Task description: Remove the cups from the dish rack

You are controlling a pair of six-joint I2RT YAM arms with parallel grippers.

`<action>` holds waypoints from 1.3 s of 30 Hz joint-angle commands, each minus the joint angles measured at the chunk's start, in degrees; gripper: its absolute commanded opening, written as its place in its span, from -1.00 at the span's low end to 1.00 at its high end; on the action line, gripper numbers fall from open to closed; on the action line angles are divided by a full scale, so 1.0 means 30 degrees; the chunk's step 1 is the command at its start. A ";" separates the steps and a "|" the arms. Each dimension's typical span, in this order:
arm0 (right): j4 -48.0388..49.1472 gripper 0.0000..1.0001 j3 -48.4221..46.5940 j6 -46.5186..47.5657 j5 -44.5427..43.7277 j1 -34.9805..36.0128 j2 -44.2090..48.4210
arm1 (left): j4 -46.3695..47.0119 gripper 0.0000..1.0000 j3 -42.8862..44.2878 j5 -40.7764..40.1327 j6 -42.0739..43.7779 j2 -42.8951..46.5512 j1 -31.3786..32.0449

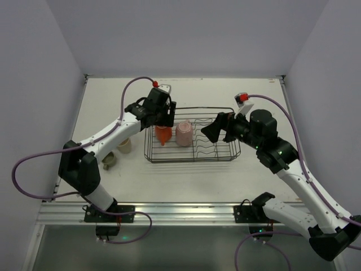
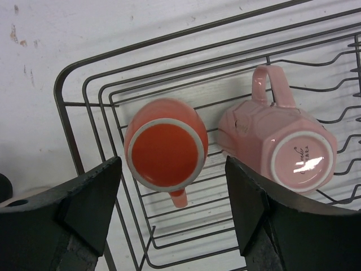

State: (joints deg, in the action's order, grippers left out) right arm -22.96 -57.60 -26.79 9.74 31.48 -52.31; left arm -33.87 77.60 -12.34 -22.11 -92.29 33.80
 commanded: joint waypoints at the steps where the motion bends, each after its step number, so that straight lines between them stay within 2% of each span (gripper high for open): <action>1: 0.0095 0.98 0.0158 0.0403 -0.0462 -0.0036 0.0299 | 0.0362 0.56 0.0792 -0.0721 -0.0424 -0.0729 0.0100; 20: 0.0124 0.98 0.0129 0.0696 -0.0550 -0.0065 0.0329 | -0.1132 0.64 0.2462 -0.1073 -0.0336 -0.2986 0.0100; 39: 0.0095 0.97 0.0392 0.0638 -0.0580 -0.0095 0.0504 | -0.1133 0.65 0.1993 -0.1161 -0.0424 -0.2898 0.0071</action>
State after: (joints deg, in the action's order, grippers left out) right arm -23.20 -56.80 -25.80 8.51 31.44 -51.79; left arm -37.50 82.61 -13.89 -22.11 -101.14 33.82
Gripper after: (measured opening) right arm 0.987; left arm 0.826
